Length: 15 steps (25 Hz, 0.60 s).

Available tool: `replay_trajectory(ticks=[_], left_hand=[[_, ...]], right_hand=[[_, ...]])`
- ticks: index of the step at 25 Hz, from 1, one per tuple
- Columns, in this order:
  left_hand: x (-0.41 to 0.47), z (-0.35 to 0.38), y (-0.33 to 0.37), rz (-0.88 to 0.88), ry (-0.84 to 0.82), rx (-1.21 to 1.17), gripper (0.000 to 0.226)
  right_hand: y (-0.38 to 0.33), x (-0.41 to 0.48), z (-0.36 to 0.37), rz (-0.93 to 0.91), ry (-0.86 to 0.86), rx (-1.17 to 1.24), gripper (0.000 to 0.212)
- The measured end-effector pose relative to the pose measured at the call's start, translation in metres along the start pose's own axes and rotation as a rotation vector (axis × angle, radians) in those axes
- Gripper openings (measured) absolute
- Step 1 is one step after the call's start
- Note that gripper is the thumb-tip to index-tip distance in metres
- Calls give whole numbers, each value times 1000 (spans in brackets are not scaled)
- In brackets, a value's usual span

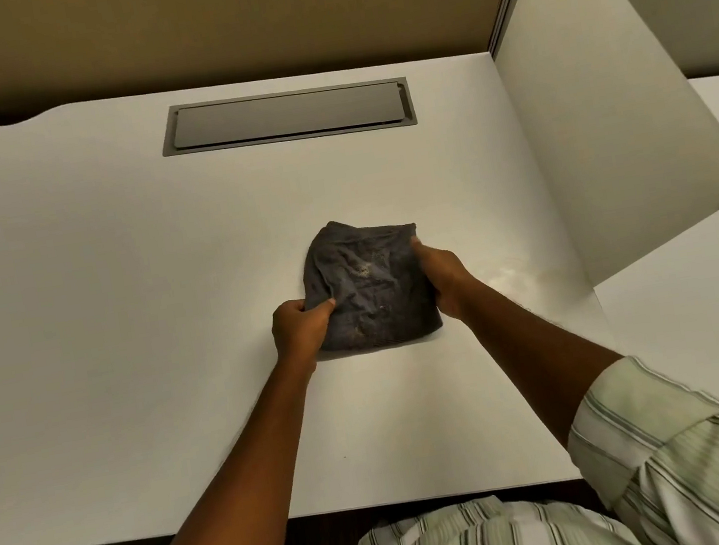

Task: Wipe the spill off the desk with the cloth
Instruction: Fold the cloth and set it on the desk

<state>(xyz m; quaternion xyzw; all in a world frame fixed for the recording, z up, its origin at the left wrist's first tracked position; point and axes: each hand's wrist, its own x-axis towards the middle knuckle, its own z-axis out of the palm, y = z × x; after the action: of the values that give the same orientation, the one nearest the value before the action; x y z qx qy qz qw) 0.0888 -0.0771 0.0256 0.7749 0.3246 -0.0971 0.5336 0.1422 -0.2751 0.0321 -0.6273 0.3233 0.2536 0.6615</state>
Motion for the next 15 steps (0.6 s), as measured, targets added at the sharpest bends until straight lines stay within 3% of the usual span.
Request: replay_trajectory(ticks=[6,10,15], left_hand=[[0,-2,-8,67,75,179,22],[-4,-5,-14,-28,108,85,35],[-7,-12,-15,-58,65,112,26]], right_hand=[[6,-4,0,-101,108,-125,32],[1,-7,-3,-183,160,-91,30],[9,-8,-8,-196,230,-133,31]])
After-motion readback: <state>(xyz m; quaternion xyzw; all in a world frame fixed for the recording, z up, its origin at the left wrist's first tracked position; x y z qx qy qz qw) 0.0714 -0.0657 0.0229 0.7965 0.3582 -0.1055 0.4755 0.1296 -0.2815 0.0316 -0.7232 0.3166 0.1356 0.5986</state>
